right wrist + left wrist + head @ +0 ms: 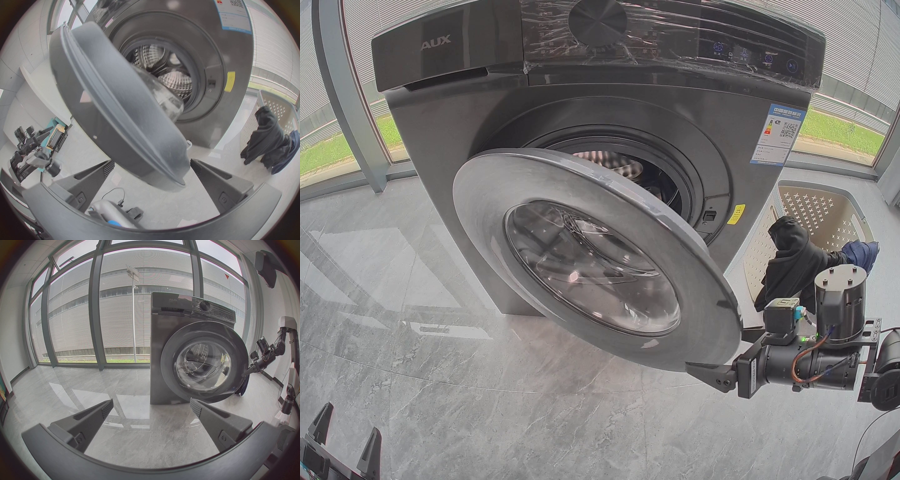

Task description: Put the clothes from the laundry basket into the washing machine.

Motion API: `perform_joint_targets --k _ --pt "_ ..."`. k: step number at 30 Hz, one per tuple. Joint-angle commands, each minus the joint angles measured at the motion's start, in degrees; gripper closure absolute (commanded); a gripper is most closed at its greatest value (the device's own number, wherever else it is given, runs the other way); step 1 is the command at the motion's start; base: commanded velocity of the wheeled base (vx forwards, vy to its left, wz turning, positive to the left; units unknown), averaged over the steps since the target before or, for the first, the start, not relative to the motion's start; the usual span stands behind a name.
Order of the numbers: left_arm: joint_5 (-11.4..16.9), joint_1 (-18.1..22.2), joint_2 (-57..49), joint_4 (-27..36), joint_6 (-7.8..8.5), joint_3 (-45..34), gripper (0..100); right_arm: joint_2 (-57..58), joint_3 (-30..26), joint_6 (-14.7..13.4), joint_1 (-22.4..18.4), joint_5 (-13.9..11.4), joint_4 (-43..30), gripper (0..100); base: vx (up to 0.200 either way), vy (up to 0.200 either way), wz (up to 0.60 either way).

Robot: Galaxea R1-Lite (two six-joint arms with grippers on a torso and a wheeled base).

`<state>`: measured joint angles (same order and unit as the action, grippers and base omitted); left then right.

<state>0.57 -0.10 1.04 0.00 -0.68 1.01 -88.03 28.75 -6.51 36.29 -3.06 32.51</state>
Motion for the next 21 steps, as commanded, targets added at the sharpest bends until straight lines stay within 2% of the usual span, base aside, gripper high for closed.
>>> perform_joint_targets --k 1,6,8,11,15,19,21 --pt "0.0 0.0 -0.8 0.0 -0.02 -0.9 0 3.1 -3.4 0.0 0.4 0.0 -0.3 0 0.0 0.0 0.0" --pt "0.0 0.0 -0.8 0.0 0.07 -0.9 0 6.4 -9.8 0.3 -1.0 0.1 -0.6 0 0.0 0.0 0.0" --pt "0.0 0.0 -0.8 0.0 0.07 -0.9 0 6.6 -13.5 0.4 -3.9 0.1 -2.2 0 0.0 0.0 0.0" --pt "0.0 0.0 -0.8 0.0 0.07 -0.9 0 5.6 -14.5 0.5 -7.6 0.4 -2.5 0 0.0 0.0 0.0" --pt "0.0 0.0 -0.8 0.0 0.07 -0.9 0 1.1 -11.0 2.3 -12.8 0.7 -2.3 0 0.0 0.0 0.0" --pt "0.0 0.0 -0.8 0.0 0.07 -0.9 0 -2.3 -5.6 2.3 -13.9 0.8 -2.1 0 0.0 0.0 0.0" --pt "0.0 0.0 -0.8 0.0 0.07 -0.9 0 -4.3 -0.6 2.0 -13.8 0.8 -2.2 0 0.0 0.0 0.0"
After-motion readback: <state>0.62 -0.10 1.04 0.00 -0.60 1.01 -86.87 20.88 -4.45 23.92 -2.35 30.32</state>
